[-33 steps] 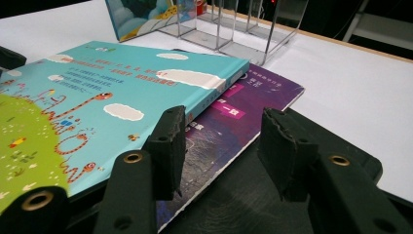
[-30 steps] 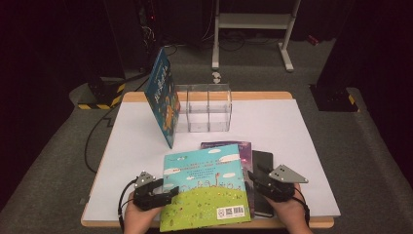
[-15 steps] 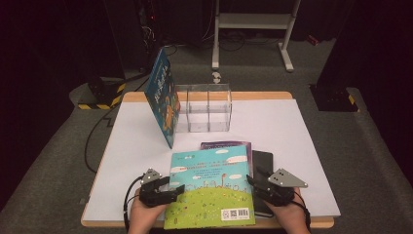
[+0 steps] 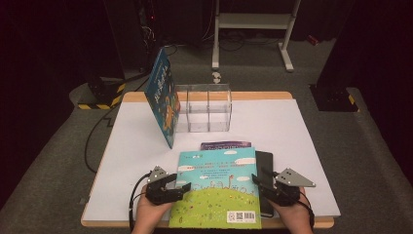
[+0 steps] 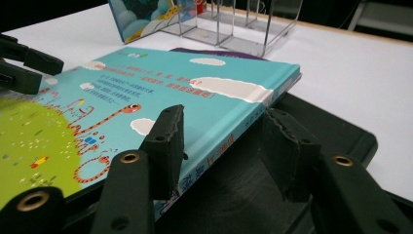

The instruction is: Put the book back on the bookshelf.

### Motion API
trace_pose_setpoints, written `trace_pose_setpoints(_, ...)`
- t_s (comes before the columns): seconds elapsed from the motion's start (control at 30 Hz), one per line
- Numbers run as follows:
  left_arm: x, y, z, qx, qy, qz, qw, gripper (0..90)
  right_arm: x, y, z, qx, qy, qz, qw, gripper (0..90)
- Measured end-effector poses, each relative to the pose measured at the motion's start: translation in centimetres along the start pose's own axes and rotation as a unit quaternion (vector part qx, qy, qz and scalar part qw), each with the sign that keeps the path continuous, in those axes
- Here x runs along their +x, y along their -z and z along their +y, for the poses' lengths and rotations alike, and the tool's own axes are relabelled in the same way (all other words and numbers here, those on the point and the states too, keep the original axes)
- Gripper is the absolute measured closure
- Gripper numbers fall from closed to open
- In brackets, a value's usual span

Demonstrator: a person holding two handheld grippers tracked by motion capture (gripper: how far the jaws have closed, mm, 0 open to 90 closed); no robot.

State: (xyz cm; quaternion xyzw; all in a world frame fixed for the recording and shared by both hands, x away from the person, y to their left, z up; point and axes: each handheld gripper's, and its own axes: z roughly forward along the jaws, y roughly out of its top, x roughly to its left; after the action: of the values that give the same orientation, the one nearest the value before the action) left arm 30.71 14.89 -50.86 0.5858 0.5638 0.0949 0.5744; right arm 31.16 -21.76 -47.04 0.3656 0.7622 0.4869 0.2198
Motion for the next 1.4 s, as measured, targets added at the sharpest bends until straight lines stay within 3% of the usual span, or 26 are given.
trace_pose_setpoints(0.1, -0.1, 0.3, 0.1, -0.009, 0.001, -0.004, 1.0000, 23.4, -0.2, -0.1, -0.1, 0.007, -0.006, 0.004, 0.9999, 50.4)
trace_pose_setpoints(0.13, -0.1, 0.6, 0.3, -0.020, 0.011, -0.010, 0.9997, 23.6, -0.3, -0.2, -0.3, 0.015, -0.010, 0.004, 0.9998, 50.8)
trace_pose_setpoints(0.4, 0.0, 0.7, 0.3, -0.023, 0.023, -0.011, 0.9994, 25.6, -0.4, -0.3, -0.3, 0.019, -0.012, 0.005, 0.9997, 51.4)
trace_pose_setpoints(0.73, -0.9, 0.1, 0.6, -0.029, 0.010, -0.015, 0.9994, 28.5, -1.1, -0.7, -0.4, 0.019, -0.017, -0.002, 0.9997, 52.5)
trace_pose_setpoints(1.03, -3.7, -2.4, 0.3, -0.030, -0.009, -0.046, 0.9985, 30.3, -4.0, 0.1, -0.7, 0.019, -0.047, -0.048, 0.9976, 52.6)
trace_pose_setpoints(1.13, -3.7, -2.5, 0.3, -0.035, -0.016, -0.048, 0.9981, 29.8, -4.3, 0.3, -0.9, 0.018, -0.056, -0.051, 0.9970, 52.5)
trace_pose_setpoints(1.27, -3.2, -2.2, 0.1, -0.030, 0.016, -0.063, 0.9975, 30.0, -4.0, 0.4, -1.0, 0.017, -0.060, -0.052, 0.9967, 50.9)
trace_pose_setpoints(1.37, -3.2, -1.7, -0.3, -0.028, 0.008, -0.068, 0.9973, 29.0, -3.8, 0.6, -1.2, 0.017, -0.070, -0.039, 0.9967, 44.7)
trace_pose_setpoints(1.4, -3.3, -1.6, -0.4, -0.030, 0.014, -0.070, 0.9970, 28.9, -3.7, 0.6, -1.2, 0.018, -0.072, -0.037, 0.9966, 42.7)
